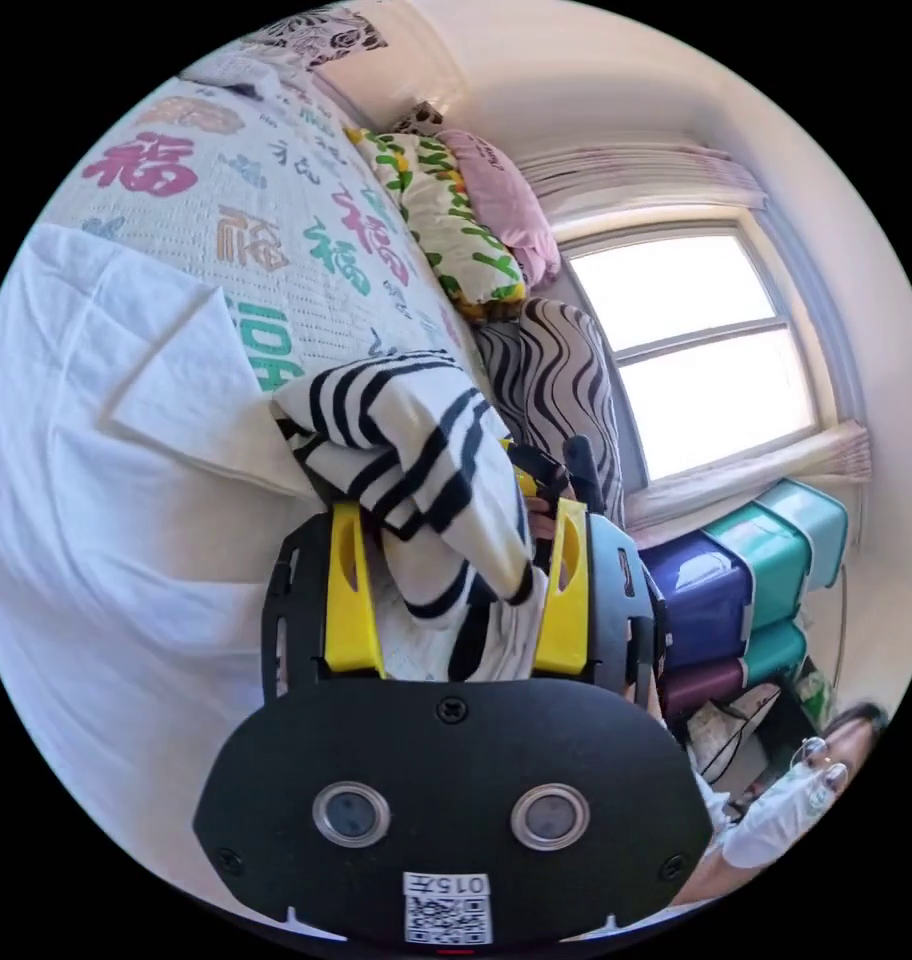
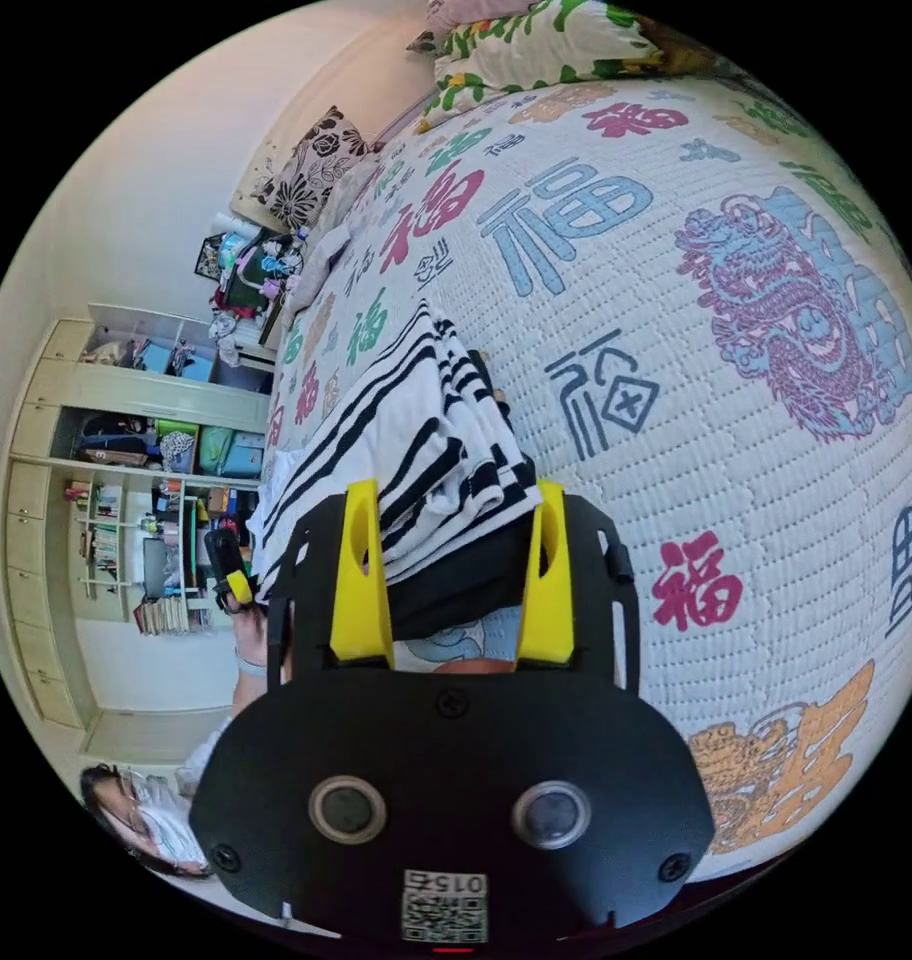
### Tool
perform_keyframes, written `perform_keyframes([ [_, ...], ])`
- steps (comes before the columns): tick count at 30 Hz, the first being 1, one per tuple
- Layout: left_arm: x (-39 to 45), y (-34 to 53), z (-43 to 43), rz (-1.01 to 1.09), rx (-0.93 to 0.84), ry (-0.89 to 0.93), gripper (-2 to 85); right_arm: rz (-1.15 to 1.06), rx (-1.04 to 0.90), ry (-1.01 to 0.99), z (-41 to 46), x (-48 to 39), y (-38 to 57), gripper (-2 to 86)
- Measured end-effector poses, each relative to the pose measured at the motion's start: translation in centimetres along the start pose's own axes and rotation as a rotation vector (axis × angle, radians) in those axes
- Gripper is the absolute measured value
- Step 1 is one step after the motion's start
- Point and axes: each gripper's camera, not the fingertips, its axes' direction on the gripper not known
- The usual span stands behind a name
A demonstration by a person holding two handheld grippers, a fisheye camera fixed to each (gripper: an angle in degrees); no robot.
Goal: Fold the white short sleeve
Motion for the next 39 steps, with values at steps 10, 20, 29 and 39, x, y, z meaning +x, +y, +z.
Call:
perform_keyframes([
  [10, 0.9, 0.0, 9.7, 0.001, -0.032, 0.069, 14.4, -0.103, 0.104, 0.059, -9.1, -1.5, -0.5, 8.7],
  [20, 6.4, 2.1, 17.7, 0.234, -0.190, 0.014, 18.0, 0.144, 0.474, 0.410, -16.9, 2.9, 7.6, 12.8],
  [29, 7.8, 16.2, 1.6, 0.467, -0.075, -0.487, 17.8, -0.516, 0.244, 0.174, -2.6, -18.1, 5.0, 13.9],
  [39, 9.4, 16.9, 8.4, 0.506, -0.153, -0.798, 16.2, -0.524, -0.185, 0.349, 23.6, -24.6, 0.6, 10.2],
])
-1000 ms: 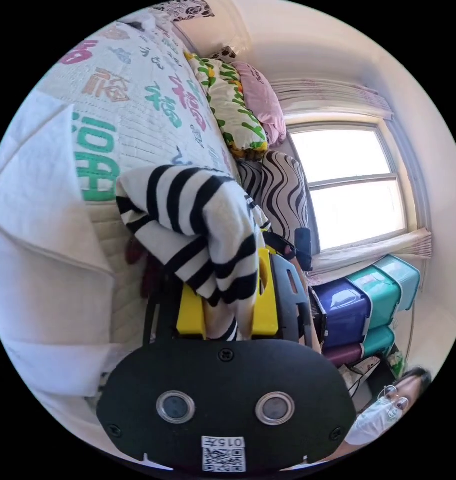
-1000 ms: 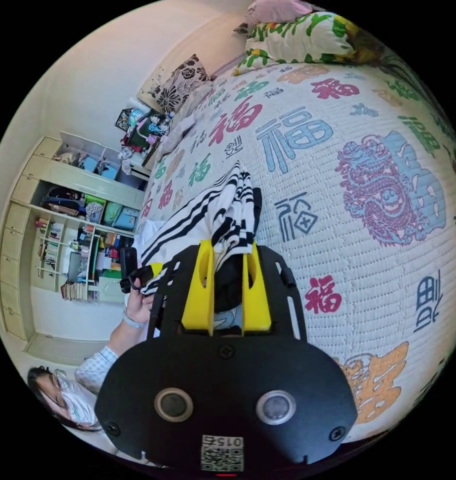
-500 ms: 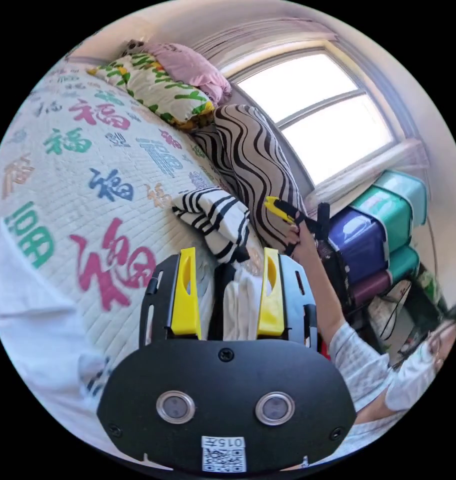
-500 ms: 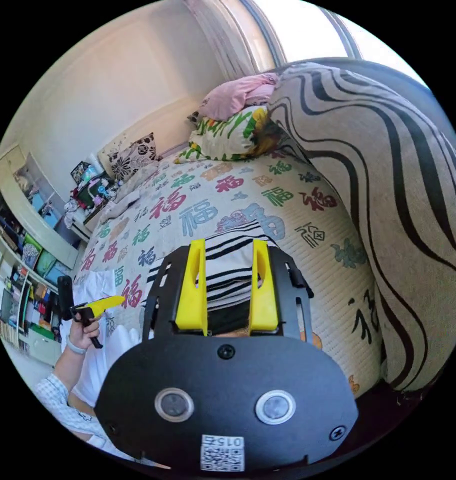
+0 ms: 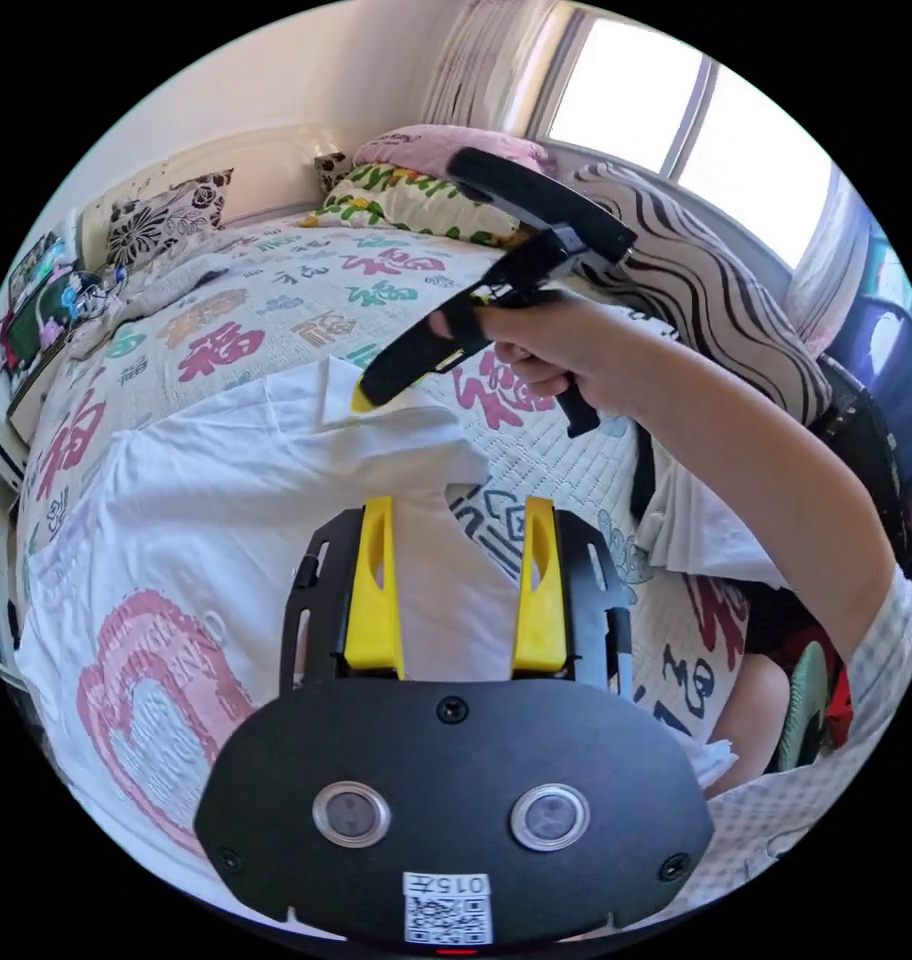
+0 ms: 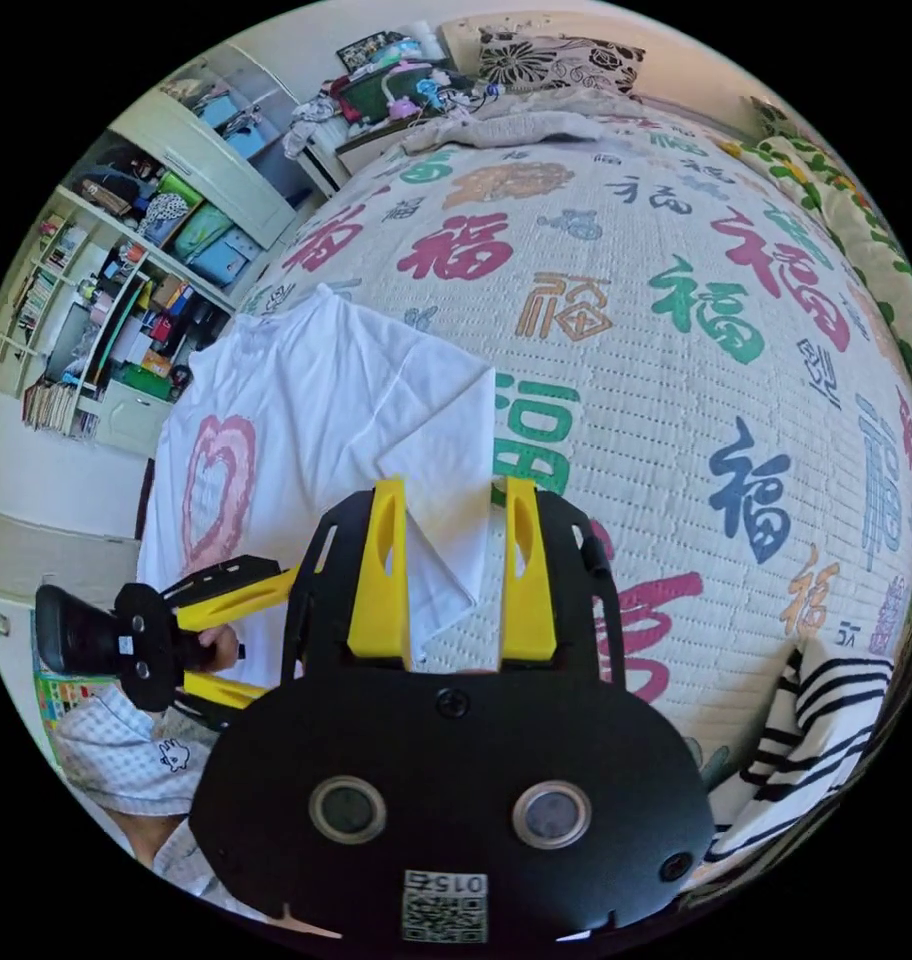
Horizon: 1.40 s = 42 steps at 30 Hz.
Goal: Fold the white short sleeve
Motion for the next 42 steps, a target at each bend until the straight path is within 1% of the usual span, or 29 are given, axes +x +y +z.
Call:
perform_keyframes([
  [1, 0.4, -0.3, 0.3, -0.001, -0.005, -0.027, 14.8, -0.030, -0.002, 0.041, 0.4, -0.2, 0.1, 6.5],
  [3, 0.8, -0.4, -0.1, -0.010, 0.013, -0.080, 9.6, -0.022, 0.003, 0.003, 0.5, 0.3, 0.3, 1.7],
  [4, 1.1, -0.5, -0.5, -0.004, 0.022, -0.087, 5.9, -0.008, 0.031, -0.032, 0.2, 0.8, 0.6, 1.0],
  [5, 1.2, -0.6, -0.7, 0.007, 0.028, -0.073, 4.0, 0.002, 0.049, -0.045, 0.1, 1.1, 0.7, 0.8],
  [9, 2.3, -1.2, -2.2, 0.029, 0.073, -0.018, 1.1, 0.085, 0.195, -0.118, -0.2, 2.6, 1.6, 0.3],
  [11, 2.5, -1.5, -2.9, 0.017, 0.098, 0.013, 1.1, 0.139, 0.244, -0.154, 0.4, 3.1, 2.0, 0.6],
  [12, 2.5, -1.9, -3.1, 0.013, 0.089, 0.023, 1.4, 0.189, 0.273, -0.199, 1.1, 3.6, 2.3, 1.1],
  [14, 2.9, -2.7, -2.7, 0.042, 0.035, 0.055, 2.8, 0.299, 0.343, -0.209, 2.0, 4.4, 3.4, 2.6],
  [15, 3.1, -3.2, -2.6, 0.058, -0.011, 0.088, 6.3, 0.376, 0.382, -0.230, 2.5, 5.1, 4.5, 4.2],
  [16, 3.2, -3.4, -3.5, 0.050, -0.005, 0.118, 9.0, 0.425, 0.413, -0.285, 3.0, 5.6, 5.8, 5.6],
  [17, 3.3, -3.4, -4.2, 0.047, 0.001, 0.136, 9.9, 0.437, 0.434, -0.319, 3.1, 5.8, 6.4, 6.3],
  [19, 3.4, -2.5, -7.8, 0.048, 0.053, 0.250, 11.9, 0.387, 0.470, -0.413, 2.9, 4.9, 9.0, 7.4],
  [20, 3.4, -2.0, -8.9, 0.051, 0.071, 0.276, 12.2, 0.351, 0.461, -0.421, 2.8, 4.2, 9.7, 7.6],
  [22, 3.1, 1.3, -14.2, 0.055, 0.147, 0.333, 13.1, 0.178, 0.387, -0.415, 2.5, 0.2, 13.1, 9.0],
  [23, 2.9, 2.5, -15.6, 0.058, 0.165, 0.342, 13.3, 0.132, 0.362, -0.411, 2.5, -1.1, 14.2, 9.4],
  [24, 2.3, 5.1, -18.5, 0.056, 0.192, 0.343, 13.7, 0.041, 0.324, -0.395, 2.6, -3.9, 17.0, 10.3],
  [25, 1.4, 8.0, -21.2, 0.031, 0.203, 0.317, 14.2, -0.036, 0.302, -0.376, 2.9, -6.7, 20.2, 10.5],
  [26, 0.9, 9.7, -22.6, 0.010, 0.206, 0.295, 14.6, -0.066, 0.292, -0.365, 3.1, -8.1, 22.0, 10.6],
  [28, -2.0, 17.0, -27.9, -0.142, 0.208, 0.186, 16.0, -0.144, 0.246, -0.330, 4.8, -12.7, 28.7, 10.9],
  [29, -2.7, 18.9, -29.3, -0.190, 0.210, 0.164, 16.1, -0.155, 0.222, -0.325, 5.3, -13.6, 30.1, 11.0],
  [31, -4.9, 26.7, -34.3, -0.382, 0.203, 0.072, 16.5, -0.152, 0.118, -0.285, 8.0, -16.5, 34.9, 11.9],
  [32, -5.1, 28.4, -35.4, -0.423, 0.196, 0.041, 16.6, -0.145, 0.087, -0.263, 8.8, -17.1, 35.8, 12.3],
  [34, -5.6, 34.4, -39.2, -0.582, 0.166, -0.088, 17.5, -0.113, -0.035, -0.189, 12.1, -18.9, 38.7, 13.4],
  [36, -5.8, 37.5, -41.1, -0.666, 0.148, -0.127, 18.1, -0.098, -0.126, -0.154, 14.7, -19.9, 40.2, 13.7],
  [39, -5.9, 39.7, -42.3, -0.710, 0.107, -0.088, 18.0, -0.074, -0.104, -0.088, 16.8, -21.5, 41.8, 13.5],
  [42, -5.7, 39.9, -43.8, -0.722, 0.121, -0.127, 15.2, -0.079, -0.148, -0.052, 18.4, -23.0, 42.6, 11.6],
])
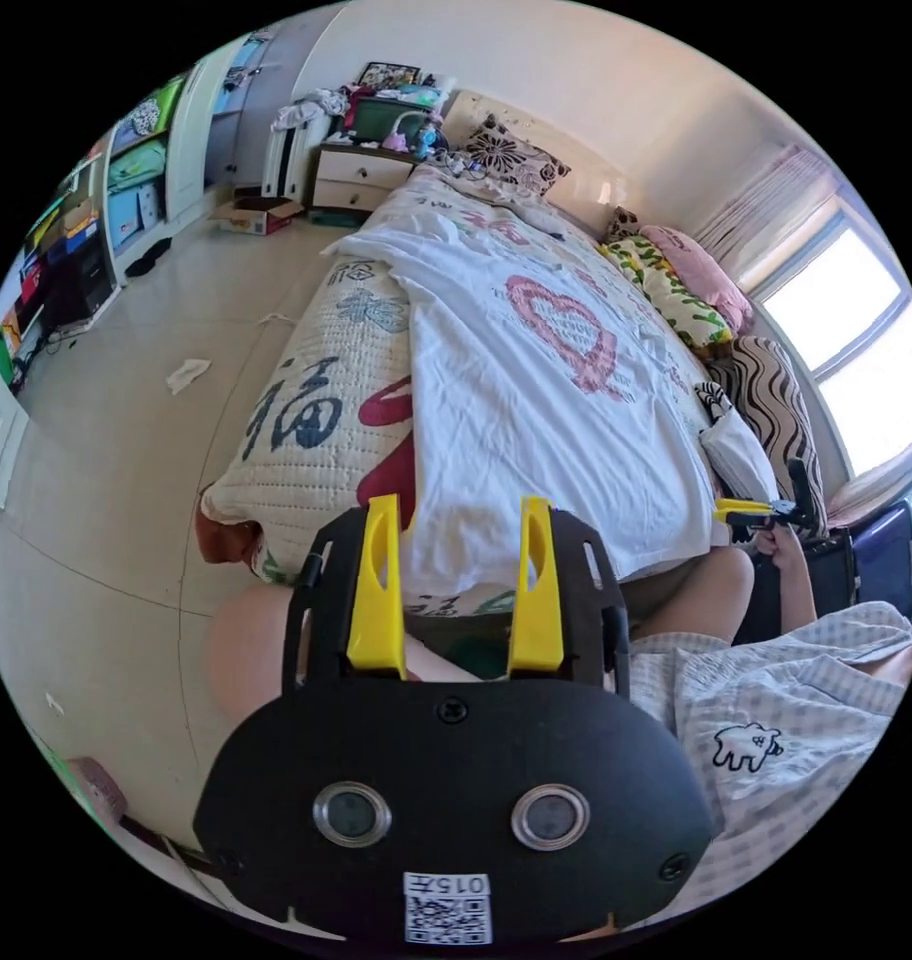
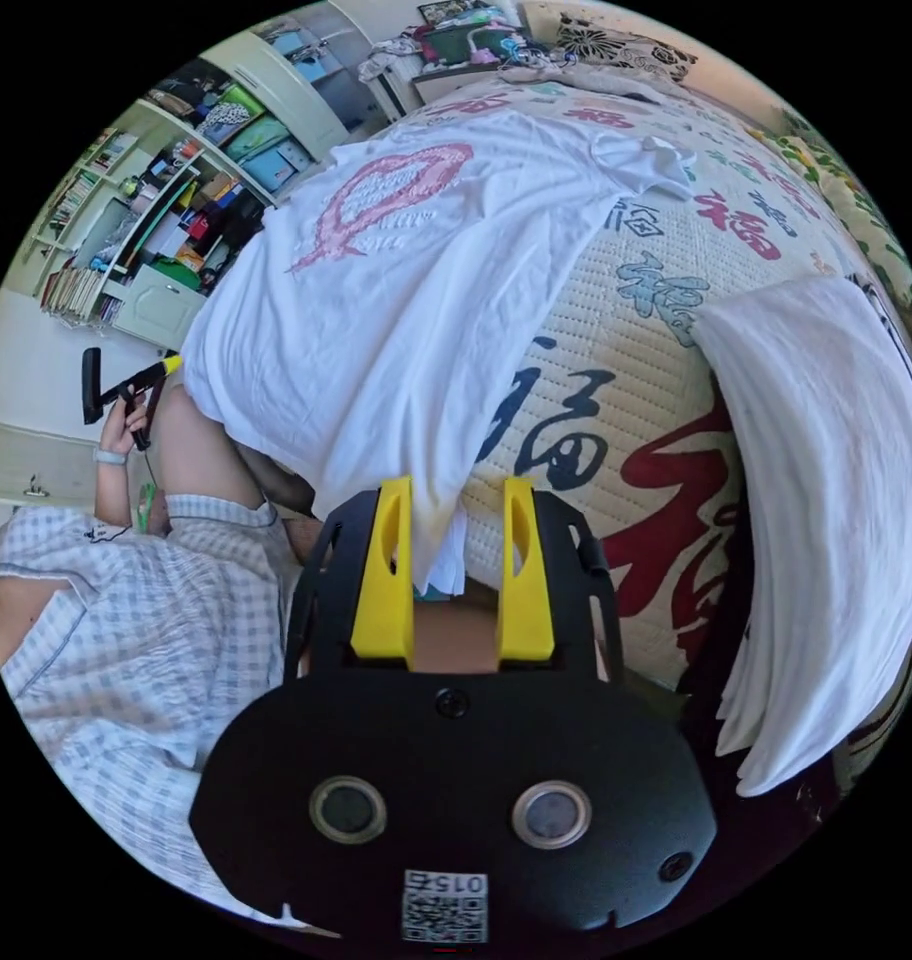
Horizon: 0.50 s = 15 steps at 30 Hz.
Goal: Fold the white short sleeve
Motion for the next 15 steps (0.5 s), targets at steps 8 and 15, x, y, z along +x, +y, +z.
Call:
perform_keyframes([
  [8, 2.1, -2.3, -3.2, 0.174, -0.136, -0.126, 1.8, 0.022, -0.018, -0.035, 4.4, -0.7, 1.7, 1.6],
  [15, 0.5, -1.8, -8.3, 0.165, -0.176, -0.136, -0.6, 0.054, 0.002, 0.022, 5.1, -0.8, 5.6, -0.1],
])
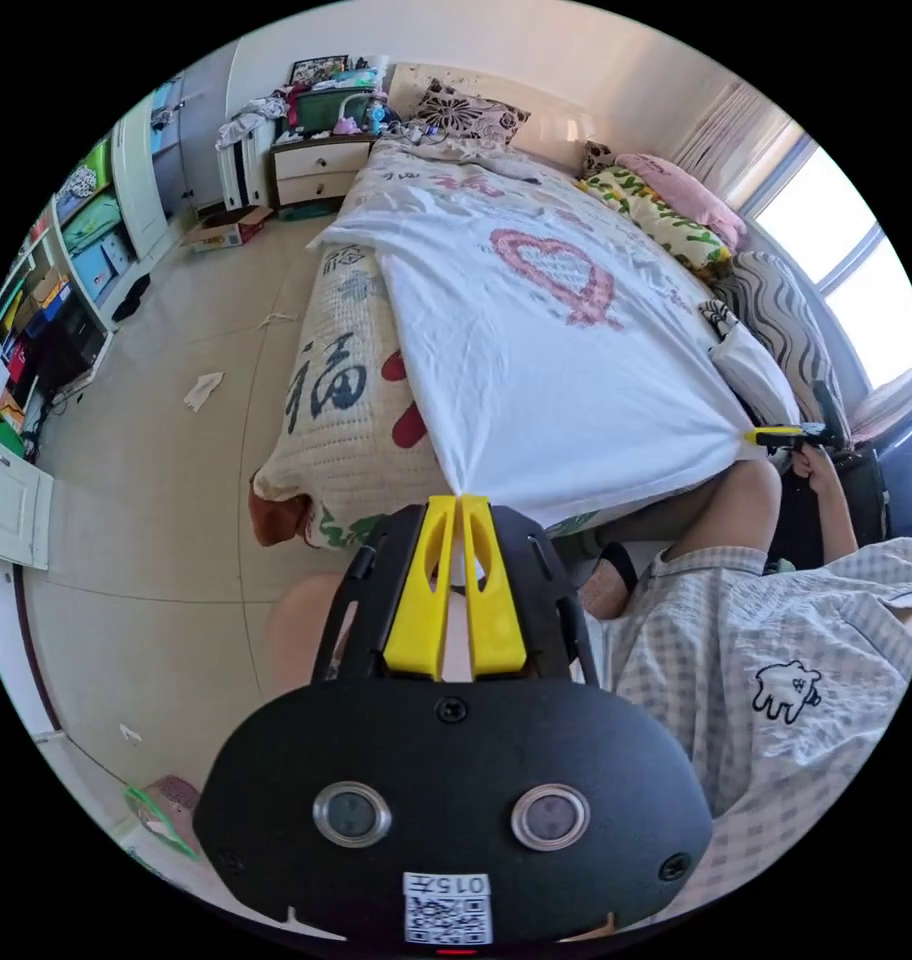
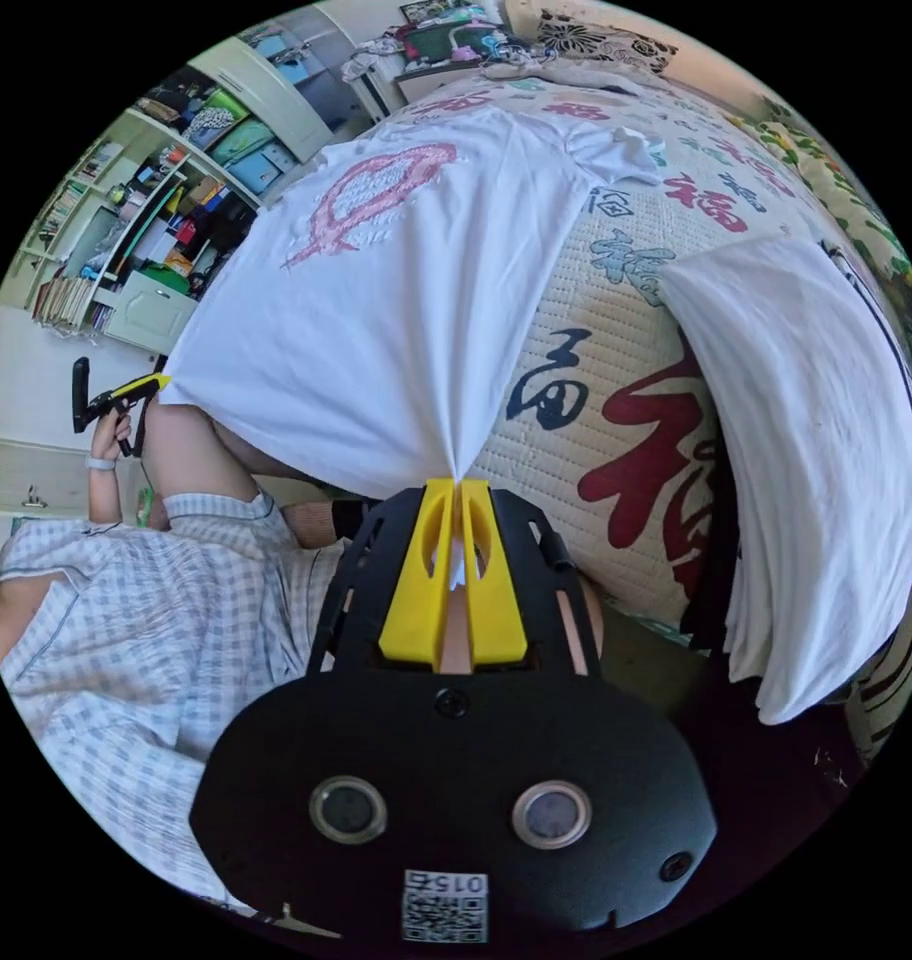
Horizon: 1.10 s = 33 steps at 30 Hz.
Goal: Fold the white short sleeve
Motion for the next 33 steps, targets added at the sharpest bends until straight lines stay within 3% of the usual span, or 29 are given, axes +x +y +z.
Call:
perform_keyframes([
  [9, 0.7, -1.6, -1.5, 0.147, -0.154, 0.007, -0.2, 0.024, -0.099, 0.095, 3.1, -0.7, 1.7, 0.2],
  [14, -3.4, -2.2, -4.1, 0.070, -0.132, 0.116, 6.9, 0.076, -0.063, -0.027, 3.8, 0.5, 2.1, 4.0],
  [16, -8.0, -4.0, -8.9, -0.017, 0.109, 0.227, 10.4, 0.113, -0.014, -0.040, 3.5, 1.2, 2.3, 4.9],
  [19, -14.0, -8.8, -13.9, -0.127, 0.438, 0.221, 11.3, 0.137, 0.017, -0.023, 3.9, 1.5, 1.9, 4.9],
  [21, -17.2, -13.1, -13.8, -0.246, 0.521, 0.168, 12.9, 0.120, 0.015, -0.022, 4.5, 0.9, 1.4, 4.7],
  [25, -22.6, -23.9, -7.3, -0.429, 0.378, 0.312, 15.3, 0.085, -0.018, 0.092, 5.3, -1.0, 1.0, 5.0],
  [29, -25.3, -27.2, -1.8, -0.566, 0.213, 0.372, 12.5, 0.081, -0.035, 0.103, 4.7, -1.4, 2.5, 5.2],
  [33, -27.4, -24.0, -3.8, -0.581, 0.333, 0.412, 0.9, 0.134, 0.010, 0.085, 3.5, -0.2, 5.1, 5.0],
])
